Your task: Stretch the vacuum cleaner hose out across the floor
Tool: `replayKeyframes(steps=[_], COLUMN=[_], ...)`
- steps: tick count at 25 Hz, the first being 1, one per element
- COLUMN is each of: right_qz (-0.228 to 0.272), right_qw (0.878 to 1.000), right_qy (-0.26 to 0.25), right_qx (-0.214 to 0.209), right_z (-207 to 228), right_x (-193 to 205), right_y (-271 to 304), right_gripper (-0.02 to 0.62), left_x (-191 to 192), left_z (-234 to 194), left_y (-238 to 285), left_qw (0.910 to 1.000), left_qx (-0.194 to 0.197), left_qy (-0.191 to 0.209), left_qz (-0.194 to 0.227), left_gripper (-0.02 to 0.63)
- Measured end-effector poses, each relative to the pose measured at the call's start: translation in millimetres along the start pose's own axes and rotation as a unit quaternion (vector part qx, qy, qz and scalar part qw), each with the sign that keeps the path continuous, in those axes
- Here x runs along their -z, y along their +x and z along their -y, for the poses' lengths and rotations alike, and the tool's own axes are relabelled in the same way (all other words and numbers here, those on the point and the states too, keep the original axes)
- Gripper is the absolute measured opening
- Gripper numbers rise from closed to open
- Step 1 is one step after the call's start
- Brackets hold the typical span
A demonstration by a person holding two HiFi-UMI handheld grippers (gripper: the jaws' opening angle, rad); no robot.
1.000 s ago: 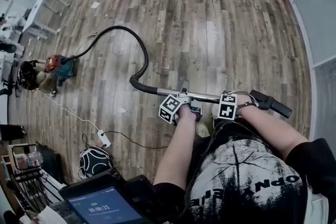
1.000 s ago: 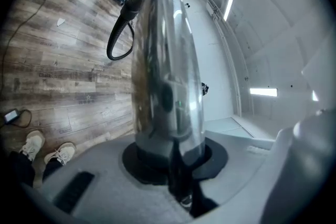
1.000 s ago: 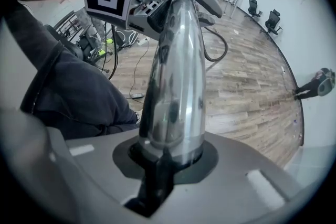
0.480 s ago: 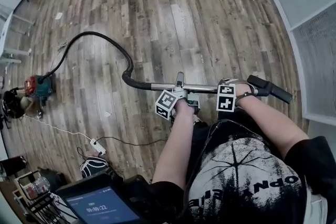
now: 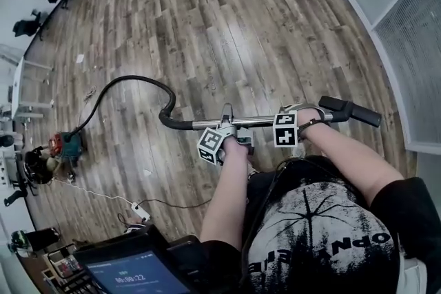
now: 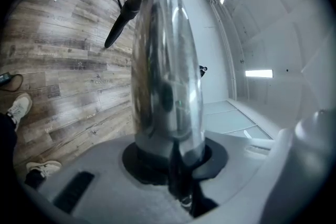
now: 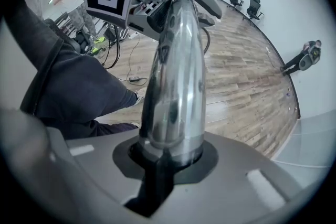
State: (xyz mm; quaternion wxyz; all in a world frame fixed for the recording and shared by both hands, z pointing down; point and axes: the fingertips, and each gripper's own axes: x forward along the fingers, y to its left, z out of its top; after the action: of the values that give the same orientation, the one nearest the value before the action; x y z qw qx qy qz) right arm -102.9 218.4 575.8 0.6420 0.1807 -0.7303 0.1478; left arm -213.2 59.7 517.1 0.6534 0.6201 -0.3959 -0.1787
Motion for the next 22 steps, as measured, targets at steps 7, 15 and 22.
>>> replayKeyframes(steps=[7,15,22], right_qz=[0.011,0.015,0.002], right_qw=[1.0,1.0,1.0], right_qy=[-0.019,-0.003,0.009], right_qx=[-0.001,-0.009,-0.01], right_z=[16,29,73], right_x=[81,131,157], right_y=[-8,2,4], right_gripper=[0.072,0.072,0.072], left_x=[73,118,132], left_z=[16,12,21], left_y=[26,60,115], left_qw=[0.9998,0.9998,0.9998], left_qx=[-0.006,-0.018,-0.016], left_qy=[0.005,0.009,0.002], left_qz=[0.02,0.006,-0.009], left_gripper=[0.063,0.063,0.062])
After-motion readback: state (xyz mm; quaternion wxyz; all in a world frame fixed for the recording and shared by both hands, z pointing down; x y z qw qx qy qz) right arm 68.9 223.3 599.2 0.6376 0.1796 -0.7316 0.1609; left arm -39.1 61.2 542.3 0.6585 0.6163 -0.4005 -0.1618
